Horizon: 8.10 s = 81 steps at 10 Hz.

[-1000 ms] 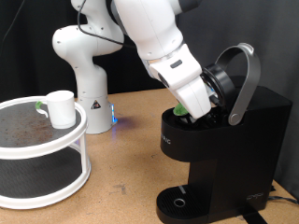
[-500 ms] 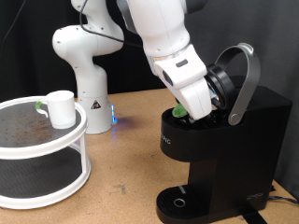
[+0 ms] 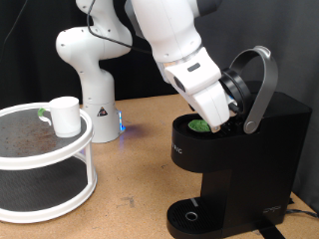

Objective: Make a cup of coffee with the keurig machine

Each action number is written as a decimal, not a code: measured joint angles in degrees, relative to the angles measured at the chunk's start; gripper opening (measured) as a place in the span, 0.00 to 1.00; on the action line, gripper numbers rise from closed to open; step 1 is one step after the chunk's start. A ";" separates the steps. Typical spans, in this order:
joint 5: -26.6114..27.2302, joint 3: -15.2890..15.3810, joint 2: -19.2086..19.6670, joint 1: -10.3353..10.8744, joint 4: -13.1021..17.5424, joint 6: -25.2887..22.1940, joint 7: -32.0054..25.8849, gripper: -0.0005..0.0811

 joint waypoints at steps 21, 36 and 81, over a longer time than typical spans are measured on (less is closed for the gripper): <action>22.52 -7.46 -10.38 -3.89 7.57 -17.59 -8.85 0.99; 18.60 9.75 -3.24 3.48 14.53 -5.34 8.05 0.99; 8.23 -0.20 -7.06 -8.00 -4.50 3.99 -5.04 0.01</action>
